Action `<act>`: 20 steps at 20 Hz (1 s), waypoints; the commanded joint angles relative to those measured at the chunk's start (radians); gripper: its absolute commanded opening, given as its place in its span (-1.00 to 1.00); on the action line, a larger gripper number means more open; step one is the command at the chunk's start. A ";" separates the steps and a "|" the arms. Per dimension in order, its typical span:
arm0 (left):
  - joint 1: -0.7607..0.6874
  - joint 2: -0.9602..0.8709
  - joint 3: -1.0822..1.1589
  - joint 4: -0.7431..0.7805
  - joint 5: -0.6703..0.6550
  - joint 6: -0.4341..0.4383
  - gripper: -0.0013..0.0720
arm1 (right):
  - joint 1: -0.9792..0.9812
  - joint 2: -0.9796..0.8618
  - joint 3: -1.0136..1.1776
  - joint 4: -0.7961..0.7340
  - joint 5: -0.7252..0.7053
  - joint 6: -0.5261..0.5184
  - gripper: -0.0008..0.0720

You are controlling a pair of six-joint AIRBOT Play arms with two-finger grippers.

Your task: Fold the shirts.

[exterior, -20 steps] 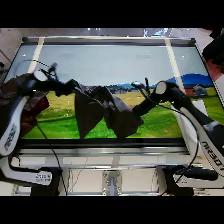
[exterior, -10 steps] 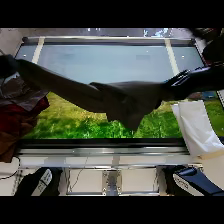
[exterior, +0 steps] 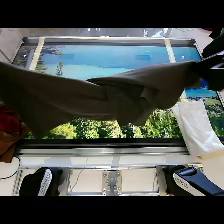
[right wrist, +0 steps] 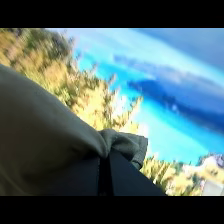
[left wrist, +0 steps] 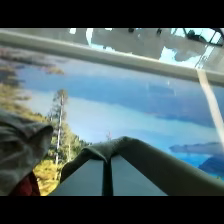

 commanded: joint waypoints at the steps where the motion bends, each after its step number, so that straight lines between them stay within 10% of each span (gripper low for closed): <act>1: -0.029 -0.217 0.000 0.057 -0.048 0.016 -0.95 | -0.023 -0.138 -0.128 0.024 0.064 0.007 -0.95; 9: -0.171 -0.940 0.001 0.126 0.345 -0.021 -0.83 | -0.019 -0.710 -0.303 0.071 -0.532 0.003 -0.92; 10: -0.174 -0.980 0.001 0.123 0.420 -0.056 -0.28 | -0.019 -0.752 -0.303 0.114 -0.670 0.003 -0.69; 11: -0.177 -0.996 0.001 0.099 0.489 -0.066 0.51 | -0.019 -0.774 -0.303 0.157 -0.792 0.003 -0.05; 12: -0.177 -0.993 0.003 0.069 0.566 -0.067 0.83 | -0.019 -0.780 -0.301 0.177 -0.908 0.004 0.38; 13: -0.172 -0.977 0.012 0.065 0.624 -0.066 0.84 | -0.022 -0.776 -0.283 0.174 -0.965 0.010 0.38; 20: 0.097 -0.593 0.048 0.224 0.460 -0.063 0.82 | -0.269 -0.608 0.020 -0.119 -0.281 -0.002 0.05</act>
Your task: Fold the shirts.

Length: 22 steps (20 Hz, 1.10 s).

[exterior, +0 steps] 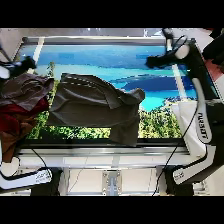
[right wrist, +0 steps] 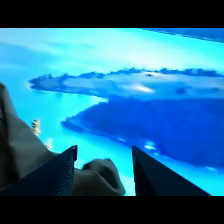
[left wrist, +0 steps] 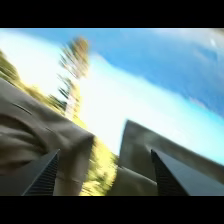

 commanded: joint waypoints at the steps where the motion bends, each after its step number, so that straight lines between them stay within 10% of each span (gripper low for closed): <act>1: 0.194 0.186 -0.010 0.132 -0.183 -0.003 0.80 | -0.157 0.113 0.078 -0.133 0.377 -0.016 0.05; 6: 0.533 0.491 -0.455 0.002 -0.321 -0.029 0.80 | -0.371 0.410 -0.244 0.050 0.446 -0.101 0.05; 11: 0.601 0.573 -0.907 -0.481 -0.415 0.056 0.80 | -0.443 0.751 -1.032 0.423 -0.122 -0.085 0.08; 22: 0.480 0.332 -0.991 -0.843 -0.364 0.320 0.75 | -0.319 0.391 -1.273 0.769 0.018 -0.395 0.08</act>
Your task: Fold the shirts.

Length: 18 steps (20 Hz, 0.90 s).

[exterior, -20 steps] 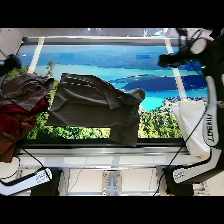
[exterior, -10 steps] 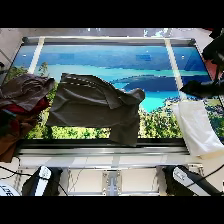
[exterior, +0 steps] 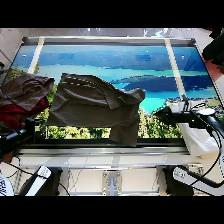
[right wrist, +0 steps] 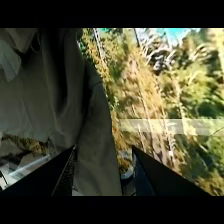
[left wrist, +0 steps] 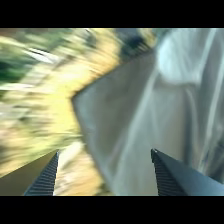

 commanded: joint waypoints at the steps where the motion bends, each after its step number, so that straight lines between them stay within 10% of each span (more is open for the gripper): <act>1: -0.106 -0.064 -0.010 -0.132 0.082 0.075 0.57 | 0.079 -0.062 -0.017 0.087 -0.020 -0.084 0.08; 9: -0.191 -0.077 -0.001 -0.135 0.119 0.050 0.50 | 0.093 -0.061 0.058 0.102 0.071 -0.085 0.08; 14: -0.037 0.047 0.000 0.290 0.059 -0.186 0.50 | 0.093 -0.061 0.116 0.103 0.074 -0.085 0.08; 18: -0.087 -0.025 0.000 0.233 0.118 -0.190 0.50 | 0.093 -0.061 0.138 0.111 0.073 -0.085 0.08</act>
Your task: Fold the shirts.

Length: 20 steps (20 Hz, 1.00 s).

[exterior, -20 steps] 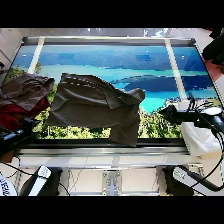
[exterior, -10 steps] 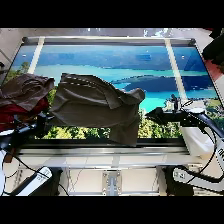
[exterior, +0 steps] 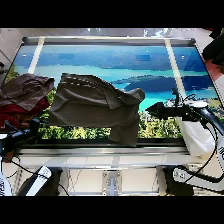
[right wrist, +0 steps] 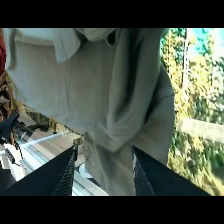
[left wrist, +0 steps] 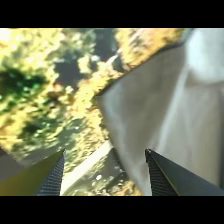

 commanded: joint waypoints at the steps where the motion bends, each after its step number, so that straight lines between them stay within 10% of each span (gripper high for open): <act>1: -0.034 -0.061 0.001 -0.010 0.052 -0.016 0.50 | 0.001 0.000 0.018 0.011 0.008 0.000 0.08; 8: -0.212 -0.284 0.024 -0.331 0.227 0.169 0.15 | 0.001 0.000 0.017 0.011 0.042 0.000 0.08; 11: -0.236 -0.327 0.039 -0.334 0.234 0.170 -0.95 | 0.001 0.000 0.017 0.005 0.070 0.005 0.08; 20: -0.235 -0.238 0.049 -0.333 0.235 0.170 -0.94 | 0.030 -0.106 0.010 -0.265 -0.084 0.202 0.03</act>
